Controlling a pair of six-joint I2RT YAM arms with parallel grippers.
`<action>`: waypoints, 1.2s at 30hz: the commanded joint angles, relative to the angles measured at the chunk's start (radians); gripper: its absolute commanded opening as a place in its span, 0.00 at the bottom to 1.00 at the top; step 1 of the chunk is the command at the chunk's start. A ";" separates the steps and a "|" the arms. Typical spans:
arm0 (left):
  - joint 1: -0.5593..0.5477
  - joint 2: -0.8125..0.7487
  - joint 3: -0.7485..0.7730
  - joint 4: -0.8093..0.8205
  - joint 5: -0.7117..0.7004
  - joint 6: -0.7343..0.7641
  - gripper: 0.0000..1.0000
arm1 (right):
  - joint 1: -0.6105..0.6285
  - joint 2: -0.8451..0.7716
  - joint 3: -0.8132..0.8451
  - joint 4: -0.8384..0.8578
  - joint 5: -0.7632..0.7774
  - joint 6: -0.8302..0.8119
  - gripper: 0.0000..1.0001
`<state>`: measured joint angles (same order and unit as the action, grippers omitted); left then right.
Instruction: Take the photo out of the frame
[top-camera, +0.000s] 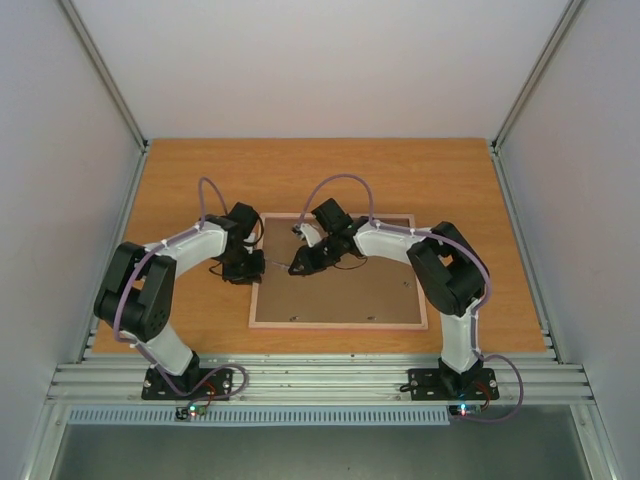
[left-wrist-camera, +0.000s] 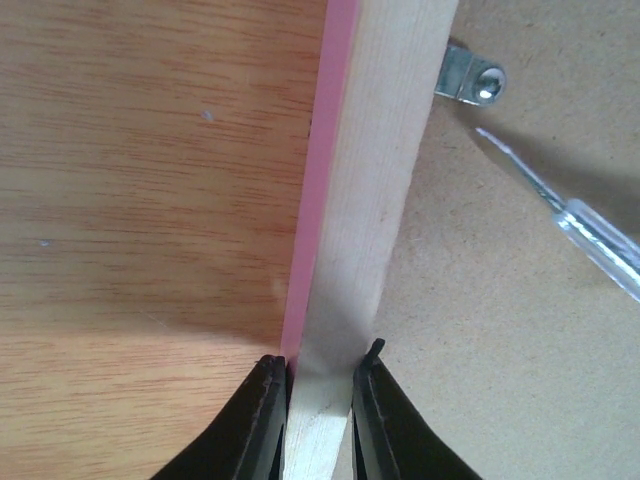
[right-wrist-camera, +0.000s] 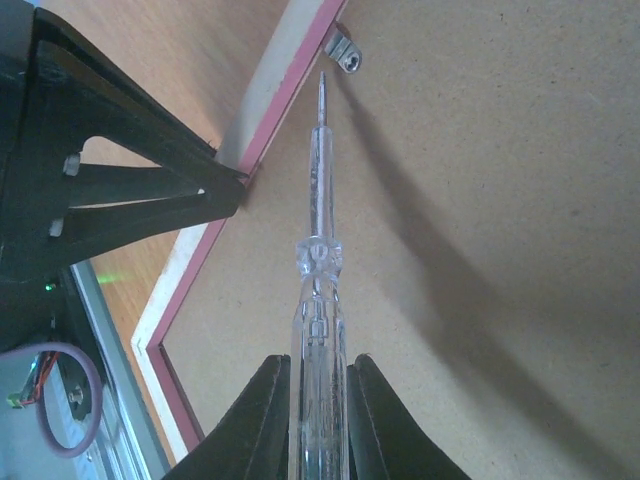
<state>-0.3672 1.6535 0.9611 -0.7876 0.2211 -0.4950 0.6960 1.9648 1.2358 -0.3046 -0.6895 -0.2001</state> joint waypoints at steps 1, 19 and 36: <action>-0.007 -0.015 -0.028 0.021 0.018 -0.045 0.16 | 0.012 0.025 0.035 -0.003 -0.032 -0.009 0.01; -0.007 -0.033 -0.051 0.020 0.020 -0.048 0.15 | 0.009 0.058 0.046 0.045 0.054 0.041 0.01; -0.007 -0.046 -0.083 0.043 0.036 -0.070 0.15 | -0.018 -0.021 -0.063 0.164 0.182 0.132 0.01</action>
<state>-0.3706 1.6135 0.9134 -0.7383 0.2211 -0.5018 0.7002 1.9842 1.2037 -0.1650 -0.6102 -0.1070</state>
